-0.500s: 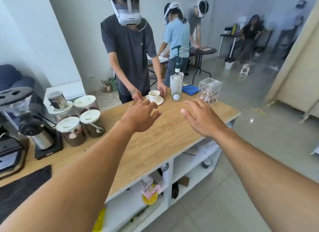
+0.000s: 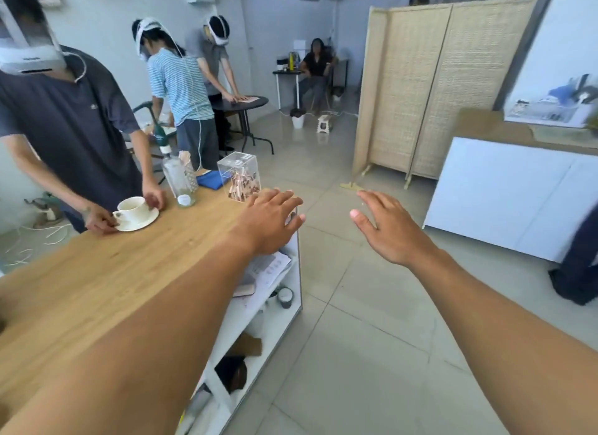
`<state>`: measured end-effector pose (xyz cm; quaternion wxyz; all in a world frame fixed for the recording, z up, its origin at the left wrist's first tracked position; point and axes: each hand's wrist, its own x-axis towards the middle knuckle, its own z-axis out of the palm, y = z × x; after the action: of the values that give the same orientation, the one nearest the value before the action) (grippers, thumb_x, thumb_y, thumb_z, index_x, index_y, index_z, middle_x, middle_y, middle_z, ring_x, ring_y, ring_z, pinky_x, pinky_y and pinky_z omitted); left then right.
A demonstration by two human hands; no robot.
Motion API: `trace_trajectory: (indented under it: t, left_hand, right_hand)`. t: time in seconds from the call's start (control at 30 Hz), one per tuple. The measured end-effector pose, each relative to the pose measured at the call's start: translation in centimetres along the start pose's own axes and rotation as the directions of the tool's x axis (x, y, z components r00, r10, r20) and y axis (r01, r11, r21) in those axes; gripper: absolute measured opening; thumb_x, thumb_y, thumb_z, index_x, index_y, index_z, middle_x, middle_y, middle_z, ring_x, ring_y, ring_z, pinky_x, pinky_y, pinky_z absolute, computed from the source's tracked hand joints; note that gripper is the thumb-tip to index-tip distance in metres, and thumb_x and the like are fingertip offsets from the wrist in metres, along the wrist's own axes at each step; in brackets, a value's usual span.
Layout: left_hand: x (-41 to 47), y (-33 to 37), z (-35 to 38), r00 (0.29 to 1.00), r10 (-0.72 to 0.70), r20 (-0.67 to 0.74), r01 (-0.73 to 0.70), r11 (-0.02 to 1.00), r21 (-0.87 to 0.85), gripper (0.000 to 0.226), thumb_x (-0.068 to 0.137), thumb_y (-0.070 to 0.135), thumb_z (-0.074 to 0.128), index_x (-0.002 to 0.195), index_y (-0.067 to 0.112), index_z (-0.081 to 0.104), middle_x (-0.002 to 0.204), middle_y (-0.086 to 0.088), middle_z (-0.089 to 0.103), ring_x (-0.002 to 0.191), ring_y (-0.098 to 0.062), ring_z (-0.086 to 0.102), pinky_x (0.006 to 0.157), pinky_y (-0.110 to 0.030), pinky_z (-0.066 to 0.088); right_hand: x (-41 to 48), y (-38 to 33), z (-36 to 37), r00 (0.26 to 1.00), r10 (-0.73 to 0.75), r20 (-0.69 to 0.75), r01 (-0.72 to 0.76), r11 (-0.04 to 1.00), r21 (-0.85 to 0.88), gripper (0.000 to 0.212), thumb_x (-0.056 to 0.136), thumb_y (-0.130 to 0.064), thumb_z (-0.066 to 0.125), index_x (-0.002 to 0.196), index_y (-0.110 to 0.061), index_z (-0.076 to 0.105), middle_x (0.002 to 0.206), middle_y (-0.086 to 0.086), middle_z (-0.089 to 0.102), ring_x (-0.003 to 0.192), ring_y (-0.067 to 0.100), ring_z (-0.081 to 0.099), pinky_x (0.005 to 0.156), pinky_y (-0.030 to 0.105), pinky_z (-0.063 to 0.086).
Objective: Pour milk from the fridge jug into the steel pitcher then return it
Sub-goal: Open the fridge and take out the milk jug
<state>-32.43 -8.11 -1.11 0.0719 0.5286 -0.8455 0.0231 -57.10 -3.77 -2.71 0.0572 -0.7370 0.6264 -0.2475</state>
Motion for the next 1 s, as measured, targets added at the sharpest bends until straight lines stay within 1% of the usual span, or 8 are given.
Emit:
trace_trajectory:
  t: [0.1,0.17,0.23,0.33,0.43,0.53,0.83,1.0]
  left_hand:
    - [2.6,4.6,0.7,0.998,0.059,0.020,-0.059,0.998,-0.025,0.055,0.103,0.054,0.026,0.153,0.032,0.029,0.165,0.007,0.019,0.153,-0.018,0.010,0.122,-0.052,0.007]
    - [4.3,8.0,1.0,0.993,0.112,0.037,-0.111,0.993,-0.034,0.057,0.103,0.055,0.025,0.155,0.031,0.026,0.166,0.007,0.016,0.154,-0.017,0.008,0.123,-0.051,0.004]
    - [5.8,11.5,1.3,0.985,0.169,0.033,-0.167,0.985,-0.048,0.057,0.103,0.055,0.025,0.155,0.030,0.027,0.166,0.007,0.017,0.153,-0.017,0.009,0.123,-0.051,0.003]
    - [8.0,15.6,1.7,0.969,0.246,0.014,-0.245,0.968,-0.055,0.057,0.103,0.055,0.025,0.153,0.029,0.029,0.165,0.006,0.020,0.153,-0.016,0.012,0.123,-0.051,0.003]
    - [10.4,19.3,2.0,0.948,0.319,0.018,-0.317,0.946,-0.064,0.057,0.102,0.056,0.024,0.153,0.029,0.029,0.165,0.005,0.019,0.153,-0.018,0.011,0.123,-0.050,0.002]
    - [12.7,22.9,2.3,0.923,0.384,0.030,-0.380,0.921,-0.084,0.059,0.102,0.057,0.022,0.154,0.030,0.027,0.166,0.005,0.016,0.154,-0.018,0.009,0.123,-0.051,0.001]
    - [19.9,32.5,4.3,0.819,0.573,0.037,-0.563,0.814,-0.144,0.060,0.102,0.058,0.020,0.155,0.030,0.027,0.166,0.006,0.014,0.153,-0.017,0.009,0.123,-0.051,0.001]
    - [24.0,37.2,4.2,0.751,0.660,0.010,-0.645,0.738,-0.198,0.059,0.103,0.056,0.021,0.155,0.029,0.027,0.167,0.005,0.013,0.153,-0.017,0.009,0.123,-0.049,-0.001]
  right_hand:
    - [-2.1,4.4,-2.8,0.997,0.076,-0.012,-0.076,0.997,-0.013,0.059,0.100,-0.051,0.030,0.152,-0.023,0.026,0.158,0.002,0.026,0.146,0.020,0.019,0.119,0.037,0.018]
    - [-3.6,7.1,-4.6,0.989,0.143,-0.031,-0.144,0.989,-0.025,0.059,0.100,-0.050,0.030,0.152,-0.021,0.027,0.158,0.003,0.028,0.145,0.021,0.021,0.118,0.039,0.020]
    - [-5.1,9.6,-6.4,0.977,0.206,-0.063,-0.208,0.978,-0.028,0.055,0.101,-0.047,0.031,0.149,-0.019,0.032,0.154,0.004,0.033,0.140,0.023,0.030,0.115,0.039,0.026]
    - [-6.5,12.4,-8.8,0.947,0.314,-0.066,-0.315,0.949,-0.011,0.053,0.101,-0.049,0.028,0.144,-0.019,0.037,0.147,0.004,0.041,0.127,0.025,0.046,0.107,0.041,0.035]
    - [-8.1,14.9,-10.7,0.918,0.389,-0.082,-0.390,0.921,0.003,0.054,0.101,-0.050,0.027,0.143,-0.019,0.040,0.143,0.002,0.044,0.119,0.021,0.054,0.102,0.040,0.039]
    - [-9.6,17.5,-12.2,0.886,0.451,-0.104,-0.454,0.891,-0.004,0.054,0.101,-0.051,0.026,0.143,-0.020,0.040,0.144,0.001,0.043,0.120,0.019,0.054,0.102,0.040,0.040]
    - [-12.1,24.7,-16.4,0.771,0.590,-0.238,-0.622,0.778,-0.087,0.052,0.101,-0.048,0.030,0.140,-0.017,0.042,0.139,0.005,0.048,0.124,0.026,0.048,0.103,0.047,0.040]
    - [-11.8,27.8,-19.2,0.696,0.656,-0.291,-0.703,0.706,-0.091,0.049,0.101,-0.046,0.032,0.140,-0.017,0.043,0.141,0.003,0.047,0.126,0.024,0.046,0.102,0.044,0.040]
